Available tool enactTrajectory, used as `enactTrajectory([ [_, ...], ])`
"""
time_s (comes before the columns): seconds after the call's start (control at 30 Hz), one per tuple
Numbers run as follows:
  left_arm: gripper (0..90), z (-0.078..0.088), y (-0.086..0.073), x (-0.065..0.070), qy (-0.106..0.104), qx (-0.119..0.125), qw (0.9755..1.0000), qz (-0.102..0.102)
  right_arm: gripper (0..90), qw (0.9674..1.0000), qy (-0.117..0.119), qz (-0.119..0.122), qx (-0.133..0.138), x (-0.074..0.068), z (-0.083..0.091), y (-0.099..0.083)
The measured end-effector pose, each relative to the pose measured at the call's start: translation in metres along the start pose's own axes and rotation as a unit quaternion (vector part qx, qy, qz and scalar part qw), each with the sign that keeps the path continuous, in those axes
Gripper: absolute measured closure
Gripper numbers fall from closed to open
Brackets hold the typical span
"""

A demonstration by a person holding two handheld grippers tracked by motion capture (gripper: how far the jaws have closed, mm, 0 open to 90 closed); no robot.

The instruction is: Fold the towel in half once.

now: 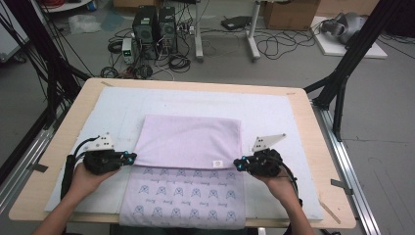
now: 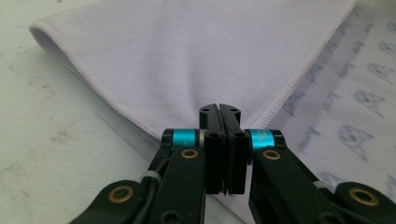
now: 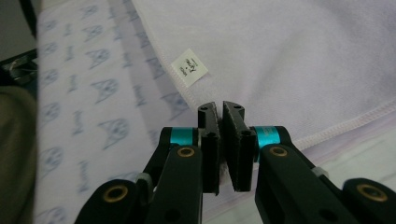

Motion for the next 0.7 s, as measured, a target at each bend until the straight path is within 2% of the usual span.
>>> enactTrajectory([
  [0.1, 88.1, 0.007, -0.001, 0.015, -0.009, -0.001, 0.9998, -0.017, 85.3, 0.9999, 0.011, 0.008, -0.004, -0.013, 0.001, -0.011],
  [0.17, 87.3, 0.008, -0.003, 0.021, -0.017, -0.004, 0.9996, -0.022, 84.5, 0.9996, 0.022, 0.009, -0.014, -0.019, 0.001, -0.018],
  [0.2, 83.3, 0.007, -0.004, 0.021, -0.015, -0.009, 0.9996, -0.022, 81.3, 0.9995, 0.025, 0.01, -0.017, -0.019, 0.0, -0.021],
  [0.23, 75.4, 0.005, -0.005, 0.02, -0.015, -0.013, 0.9995, -0.023, 74.7, 0.9995, 0.025, 0.009, -0.019, -0.018, -0.001, -0.021],
  [0.33, 63.7, -0.003, -0.004, 0.016, -0.018, -0.013, 0.9995, -0.02, 66.0, 0.9998, 0.02, 0.006, -0.007, -0.011, -0.003, -0.016],
  [0.43, 62.5, -0.012, -0.004, 0.012, -0.025, -0.014, 0.9994, -0.017, 60.8, 0.9999, 0.014, 0.004, 0.001, -0.002, -0.009, -0.011],
  [0.6, 64.2, -0.03, -0.011, 0.015, -0.048, -0.027, 0.9981, -0.025, 48.1, 0.9997, 0.0, 0.007, -0.025, 0.005, -0.026, -0.017],
  [0.67, 63.6, -0.035, -0.014, 0.02, -0.058, -0.029, 0.9975, -0.028, 50.3, 0.9992, -0.006, 0.008, -0.038, 0.004, -0.033, -0.022],
  [0.7, 63.9, -0.035, -0.013, 0.021, -0.054, -0.03, 0.9975, -0.035, 52.8, 0.9989, -0.009, 0.017, -0.043, 0.004, -0.036, -0.024],
])
Point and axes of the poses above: each handheld gripper's, and its own axes: z roughly backward along the jaws, y roughly out of its top, x roughly to its right, the point moved 7 cm from there along -z, roughly forward along the jaws, and after that the axes turned 14 degrees about -z, right-handed, at the moved point
